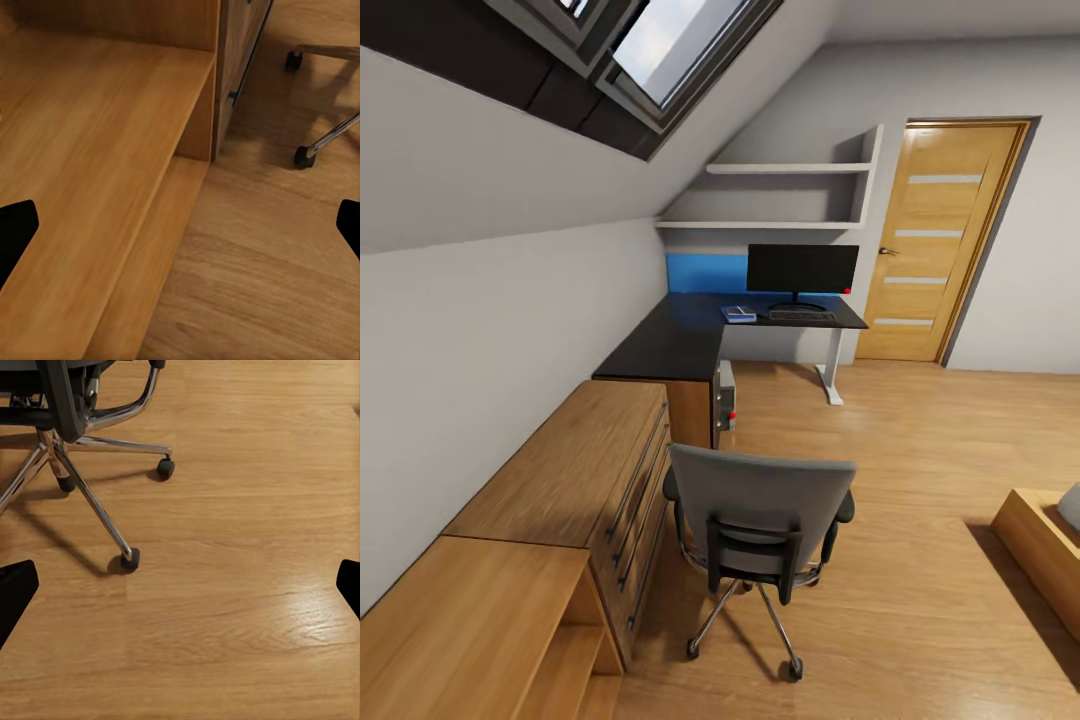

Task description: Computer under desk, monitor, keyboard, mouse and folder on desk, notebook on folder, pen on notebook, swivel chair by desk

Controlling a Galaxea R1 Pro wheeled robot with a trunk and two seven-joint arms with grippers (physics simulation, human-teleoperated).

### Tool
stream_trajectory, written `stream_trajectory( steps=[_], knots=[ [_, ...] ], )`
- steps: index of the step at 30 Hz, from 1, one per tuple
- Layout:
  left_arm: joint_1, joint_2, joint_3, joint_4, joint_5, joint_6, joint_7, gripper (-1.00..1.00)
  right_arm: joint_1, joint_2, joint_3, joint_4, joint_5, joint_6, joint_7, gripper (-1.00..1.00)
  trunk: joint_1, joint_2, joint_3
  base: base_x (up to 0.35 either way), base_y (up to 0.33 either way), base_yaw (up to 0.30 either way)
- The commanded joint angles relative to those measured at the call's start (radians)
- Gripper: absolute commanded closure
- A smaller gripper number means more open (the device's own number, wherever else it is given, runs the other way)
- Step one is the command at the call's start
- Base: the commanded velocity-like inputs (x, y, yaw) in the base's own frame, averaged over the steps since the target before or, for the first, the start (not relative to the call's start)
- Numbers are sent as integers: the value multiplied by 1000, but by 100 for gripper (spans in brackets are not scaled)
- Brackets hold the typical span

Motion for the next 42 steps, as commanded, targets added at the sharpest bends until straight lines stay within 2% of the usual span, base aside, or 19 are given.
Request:
stream_trajectory(
  steps=[1, 26, 42],
  knots=[
    [0, 1, -9, -2, 8, -2, 5, -100, -1, 0, 9, 0, -4, -2, -6, -100, 0, -1, -1, -4, 0, 0],
    [0, 0, -9, -2, 8, -2, 5, -100, -1, 0, 9, 0, -4, -2, -6, -100, 0, -1, -1, -90, 0, -2],
    [0, -2, -9, -6, 8, -5, 8, -100, -1, -1, 8, -1, -4, -3, -6, -100, 0, -1, 5, -3, 0, -130]
  ],
)
